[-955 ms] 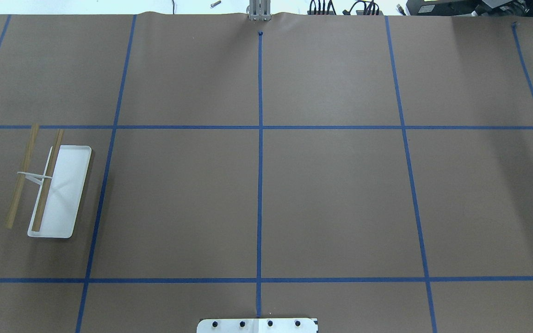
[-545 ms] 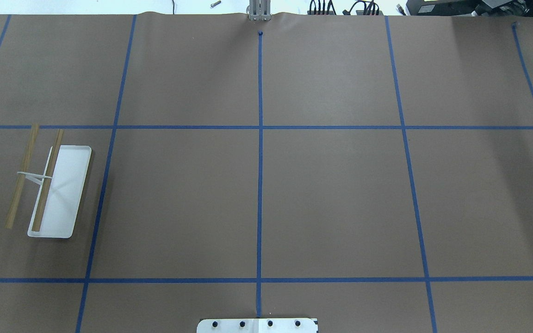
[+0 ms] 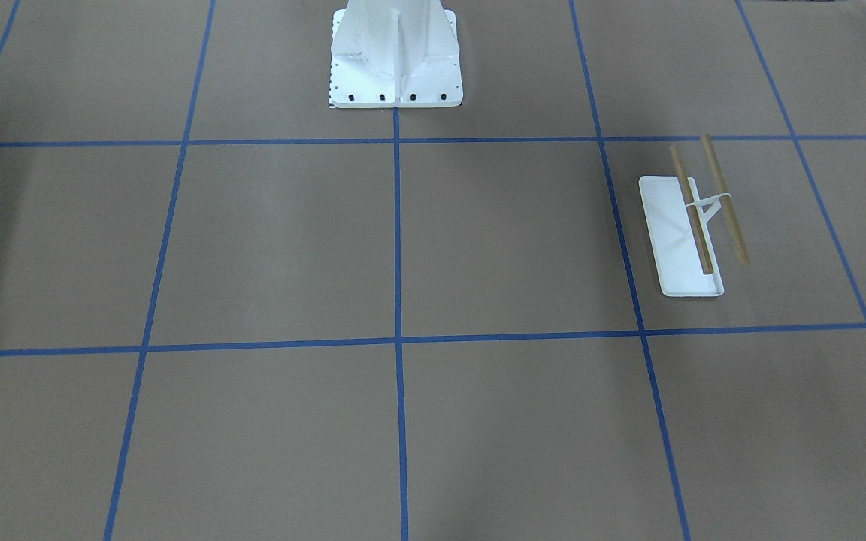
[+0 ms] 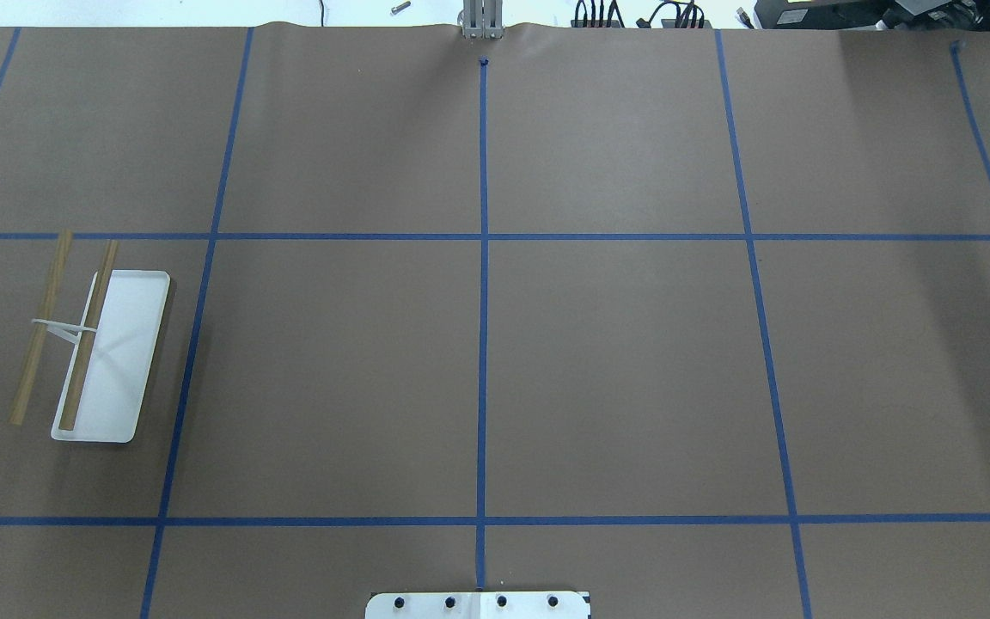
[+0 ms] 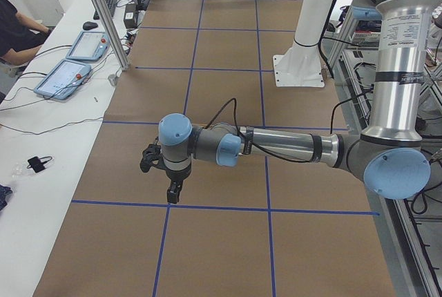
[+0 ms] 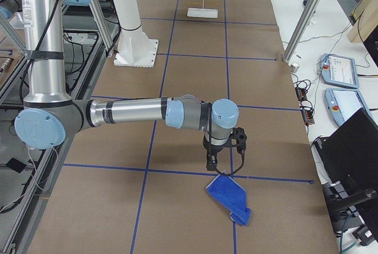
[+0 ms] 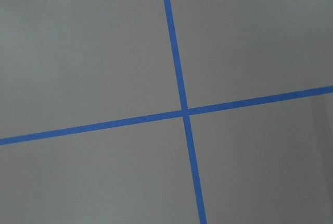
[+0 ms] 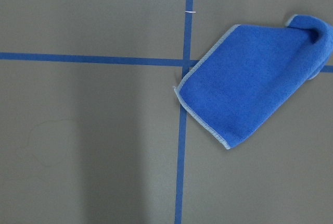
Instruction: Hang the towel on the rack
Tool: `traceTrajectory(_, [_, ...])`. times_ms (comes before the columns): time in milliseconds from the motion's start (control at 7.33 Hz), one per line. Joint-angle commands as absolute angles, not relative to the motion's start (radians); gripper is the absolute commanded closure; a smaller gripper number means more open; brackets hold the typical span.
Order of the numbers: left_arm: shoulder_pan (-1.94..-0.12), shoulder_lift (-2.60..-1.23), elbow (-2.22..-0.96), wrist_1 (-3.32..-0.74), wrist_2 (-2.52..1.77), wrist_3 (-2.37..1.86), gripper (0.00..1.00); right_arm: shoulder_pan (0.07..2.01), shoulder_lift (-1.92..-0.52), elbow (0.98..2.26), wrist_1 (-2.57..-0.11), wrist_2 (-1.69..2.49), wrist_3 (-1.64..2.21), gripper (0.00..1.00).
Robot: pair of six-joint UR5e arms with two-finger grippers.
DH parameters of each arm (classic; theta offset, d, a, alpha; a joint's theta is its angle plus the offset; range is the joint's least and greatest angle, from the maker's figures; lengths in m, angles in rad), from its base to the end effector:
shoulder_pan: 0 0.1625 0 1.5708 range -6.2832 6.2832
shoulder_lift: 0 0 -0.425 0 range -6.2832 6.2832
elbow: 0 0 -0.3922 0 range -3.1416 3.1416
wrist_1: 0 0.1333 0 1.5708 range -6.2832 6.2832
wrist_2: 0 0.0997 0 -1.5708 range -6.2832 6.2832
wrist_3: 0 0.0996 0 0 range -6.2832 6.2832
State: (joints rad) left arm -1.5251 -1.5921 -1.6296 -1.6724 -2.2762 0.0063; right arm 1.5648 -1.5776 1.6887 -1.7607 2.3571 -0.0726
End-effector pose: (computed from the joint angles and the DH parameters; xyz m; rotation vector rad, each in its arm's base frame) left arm -0.0453 -0.5144 0.6126 0.1603 0.7070 0.1138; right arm 0.0599 -0.4811 0.6220 -0.0485 -0.7880 -0.0435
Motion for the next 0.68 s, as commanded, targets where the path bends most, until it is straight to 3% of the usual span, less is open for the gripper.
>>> traceTrajectory(0, [-1.523,-1.586,-1.64,-1.672,-2.273,0.017,0.02,1.569,-1.553,1.665,-1.76,2.365,-0.049,0.0])
traceTrajectory(273, [-1.519,-1.589,-1.643,-1.672,-2.27,0.009,0.02,1.569,-1.557,1.575,-1.687,2.364,-0.063,0.0])
traceTrajectory(545, [-1.519,-1.583,-1.641,-1.672,-2.282,0.002,0.02,1.569,-1.504,1.292,-1.399,2.35,-0.019,0.0])
